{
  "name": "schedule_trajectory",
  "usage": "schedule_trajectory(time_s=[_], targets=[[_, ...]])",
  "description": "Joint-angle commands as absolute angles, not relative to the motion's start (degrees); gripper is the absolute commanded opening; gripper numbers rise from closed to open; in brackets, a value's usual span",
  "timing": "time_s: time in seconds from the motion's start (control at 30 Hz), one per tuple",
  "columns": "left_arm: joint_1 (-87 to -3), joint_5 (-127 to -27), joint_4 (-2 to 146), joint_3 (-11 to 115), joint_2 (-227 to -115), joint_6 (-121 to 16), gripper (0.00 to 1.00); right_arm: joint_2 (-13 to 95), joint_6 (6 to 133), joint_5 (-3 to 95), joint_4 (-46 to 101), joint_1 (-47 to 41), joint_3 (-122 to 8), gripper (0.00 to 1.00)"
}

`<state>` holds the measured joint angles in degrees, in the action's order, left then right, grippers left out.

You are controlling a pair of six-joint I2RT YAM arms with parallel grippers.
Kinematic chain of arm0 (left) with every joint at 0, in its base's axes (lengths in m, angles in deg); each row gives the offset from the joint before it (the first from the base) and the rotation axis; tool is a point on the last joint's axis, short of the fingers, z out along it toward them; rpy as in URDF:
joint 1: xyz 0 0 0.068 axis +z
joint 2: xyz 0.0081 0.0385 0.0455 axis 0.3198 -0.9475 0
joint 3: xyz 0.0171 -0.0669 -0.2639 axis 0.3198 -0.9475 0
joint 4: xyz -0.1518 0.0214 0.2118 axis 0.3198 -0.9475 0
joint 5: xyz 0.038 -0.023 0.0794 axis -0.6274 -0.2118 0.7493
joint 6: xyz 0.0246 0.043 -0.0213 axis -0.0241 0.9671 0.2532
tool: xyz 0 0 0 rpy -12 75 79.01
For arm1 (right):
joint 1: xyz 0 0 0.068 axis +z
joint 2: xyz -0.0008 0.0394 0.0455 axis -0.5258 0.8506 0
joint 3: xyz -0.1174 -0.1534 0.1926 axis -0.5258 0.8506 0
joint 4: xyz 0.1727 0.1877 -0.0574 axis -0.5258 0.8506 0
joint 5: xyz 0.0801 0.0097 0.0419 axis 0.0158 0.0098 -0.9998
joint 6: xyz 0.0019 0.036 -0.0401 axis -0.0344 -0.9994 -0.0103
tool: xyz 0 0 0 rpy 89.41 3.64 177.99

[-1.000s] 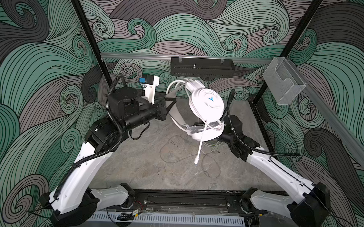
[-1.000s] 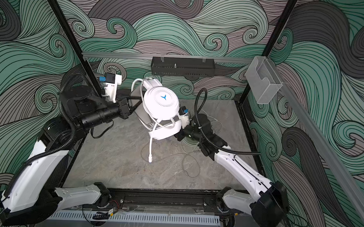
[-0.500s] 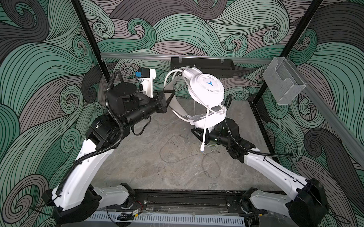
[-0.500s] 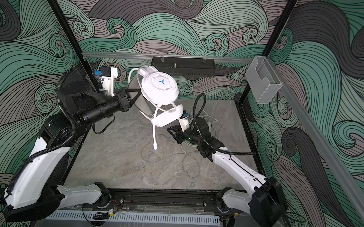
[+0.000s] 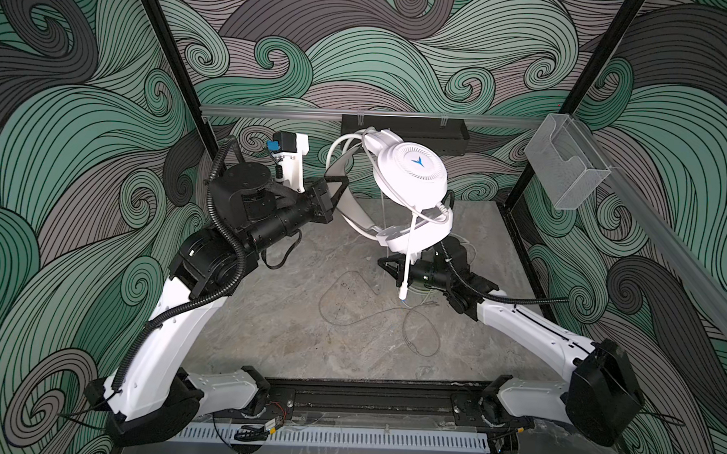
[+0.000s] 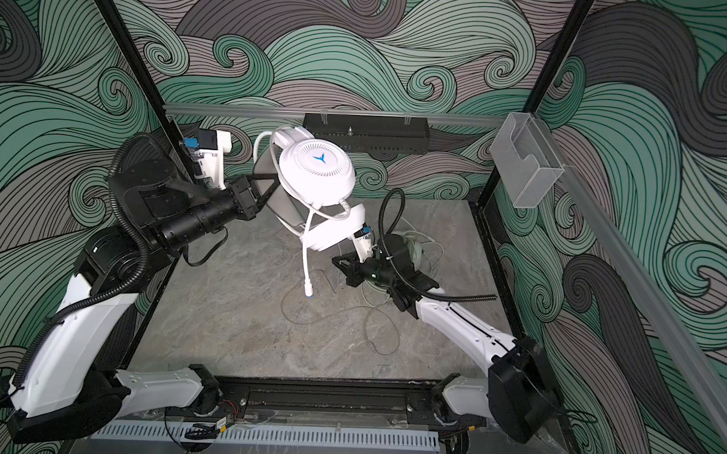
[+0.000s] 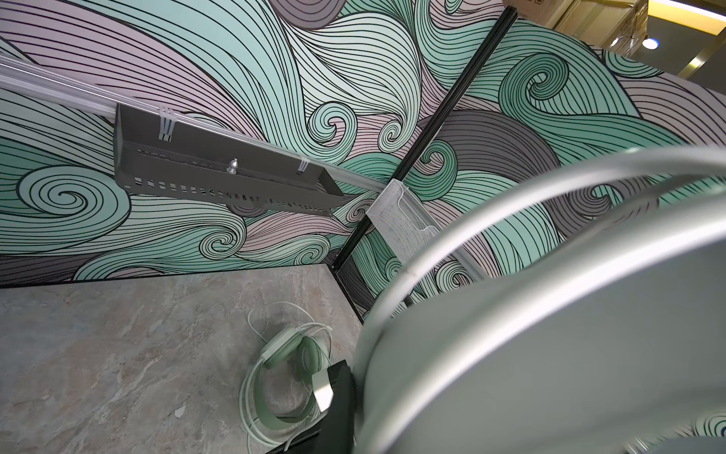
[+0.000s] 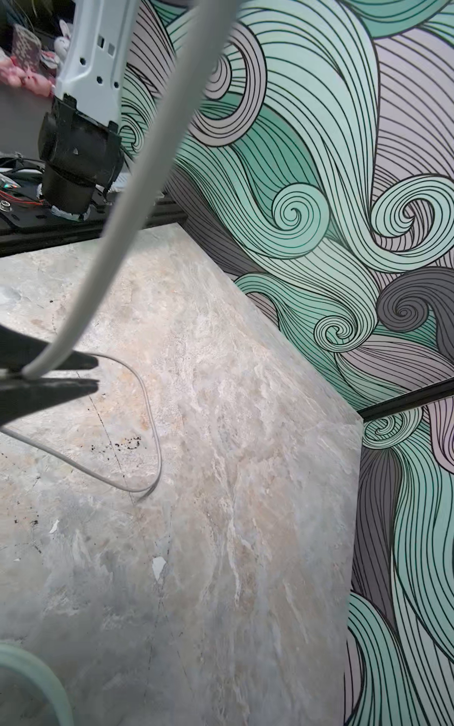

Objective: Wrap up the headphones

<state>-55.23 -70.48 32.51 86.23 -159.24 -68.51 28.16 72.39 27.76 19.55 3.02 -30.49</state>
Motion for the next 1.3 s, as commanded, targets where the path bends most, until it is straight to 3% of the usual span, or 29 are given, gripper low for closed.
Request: schedule_trajectory(time_s=[0.0,0.63,1.27], targets=[[-55.39,-67.32,36.12,88.56,-158.74,-72.4,0.0,26.74,74.82,26.7,22.78,2.77,-31.86,0.0],[-54.96,-42.52,39.32,83.8,-163.28,-74.34,0.0,10.72,88.49,46.43,47.76,16.96,-31.04,0.0],[-54.87,-27.01,39.91,77.17,-166.98,-66.98,0.0,11.26,94.66,59.43,60.51,32.04,-39.91,0.0]])
